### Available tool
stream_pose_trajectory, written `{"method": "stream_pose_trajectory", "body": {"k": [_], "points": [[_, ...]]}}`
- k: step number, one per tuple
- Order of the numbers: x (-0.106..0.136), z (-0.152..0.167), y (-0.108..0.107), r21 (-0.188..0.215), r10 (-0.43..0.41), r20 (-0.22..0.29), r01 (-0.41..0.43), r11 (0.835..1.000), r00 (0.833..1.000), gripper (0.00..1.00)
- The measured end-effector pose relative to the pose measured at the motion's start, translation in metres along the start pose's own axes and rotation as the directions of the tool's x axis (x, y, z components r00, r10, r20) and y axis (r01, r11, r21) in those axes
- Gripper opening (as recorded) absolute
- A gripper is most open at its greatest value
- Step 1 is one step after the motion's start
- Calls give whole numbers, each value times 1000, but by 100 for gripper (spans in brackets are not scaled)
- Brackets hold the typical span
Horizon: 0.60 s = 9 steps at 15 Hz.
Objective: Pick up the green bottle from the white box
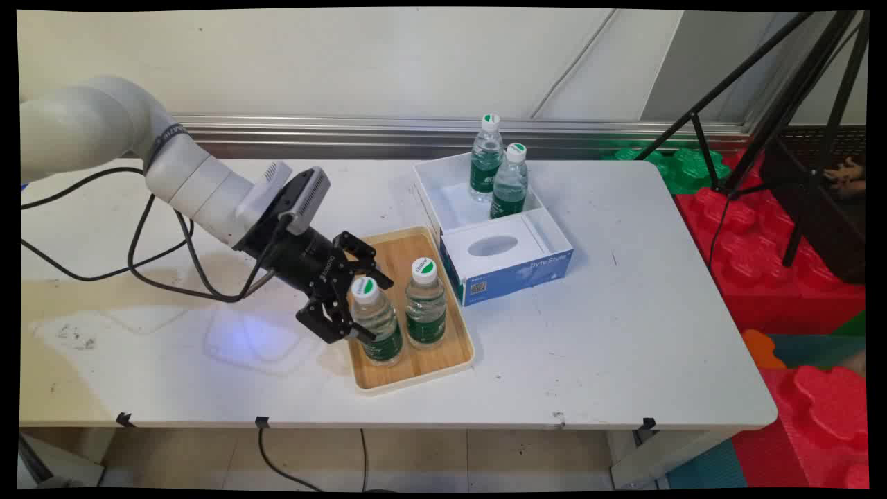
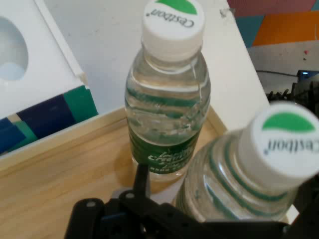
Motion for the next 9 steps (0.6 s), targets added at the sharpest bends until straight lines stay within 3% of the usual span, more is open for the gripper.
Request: {"method": "stream_pose_trajectory", "body": {"k": [9], "points": [[8, -32, -2, 13, -3, -27, 4, 1000, 1000, 100]]}}
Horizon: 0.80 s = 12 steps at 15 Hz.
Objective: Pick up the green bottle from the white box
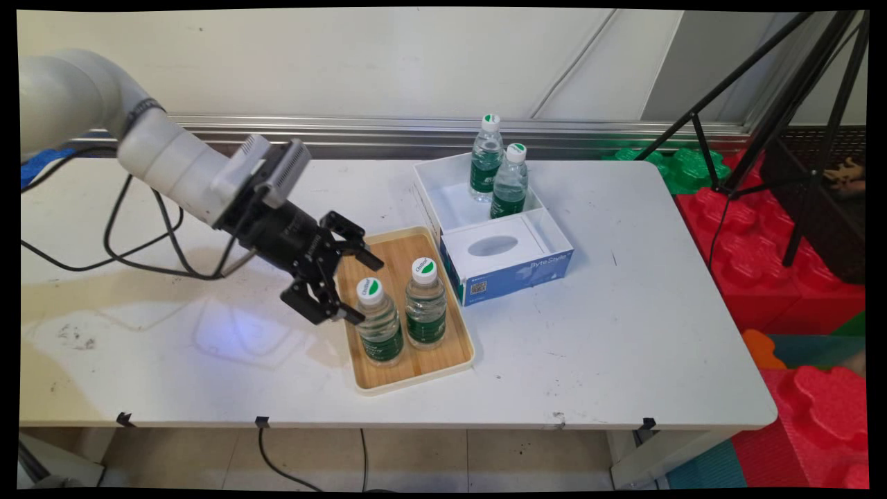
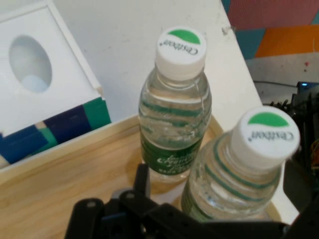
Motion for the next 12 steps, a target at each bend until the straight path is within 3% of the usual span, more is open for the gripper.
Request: {"method": "stream_pose_trajectory", "body": {"k": [6, 12], "points": [[9, -45, 4, 7, -44, -20, 45, 999, 999, 100], [22, -90, 1, 53, -98, -56, 101, 994, 994, 100]]}}
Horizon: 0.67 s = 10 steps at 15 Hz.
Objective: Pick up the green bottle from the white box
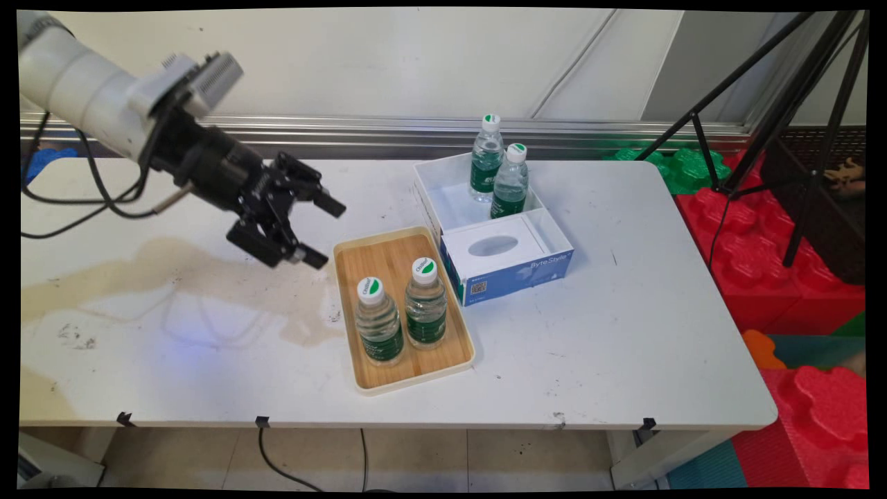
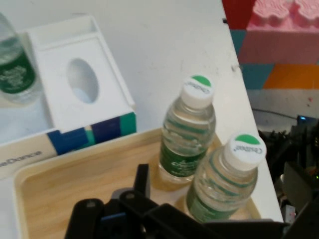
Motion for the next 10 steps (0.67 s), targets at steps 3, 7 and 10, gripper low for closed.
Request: {"method": "stream_pose_trajectory", "body": {"k": [3, 7, 10], "points": [[10, -14, -8, 34, -21, -22, 21, 999, 1000, 100], [24, -25, -24, 80, -40, -54, 45, 996, 998, 100], [36, -26, -42, 119, -46, -80, 56, 991, 996, 100]]}}
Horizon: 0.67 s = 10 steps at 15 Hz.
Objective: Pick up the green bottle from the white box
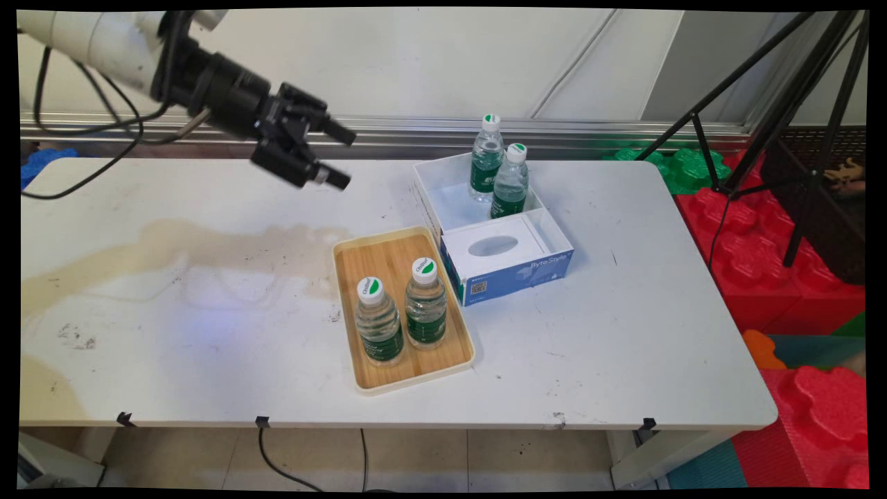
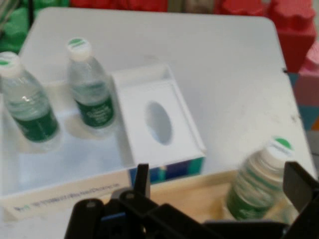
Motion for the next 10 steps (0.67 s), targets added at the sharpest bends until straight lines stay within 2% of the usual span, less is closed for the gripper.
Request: {"method": "stream_pose_trajectory", "body": {"k": [4, 10], "points": [[21, 22, -26, 42, 5, -21, -4, 999, 1000, 100], [35, 75, -57, 65, 9, -11, -8, 998, 1000, 100]]}}
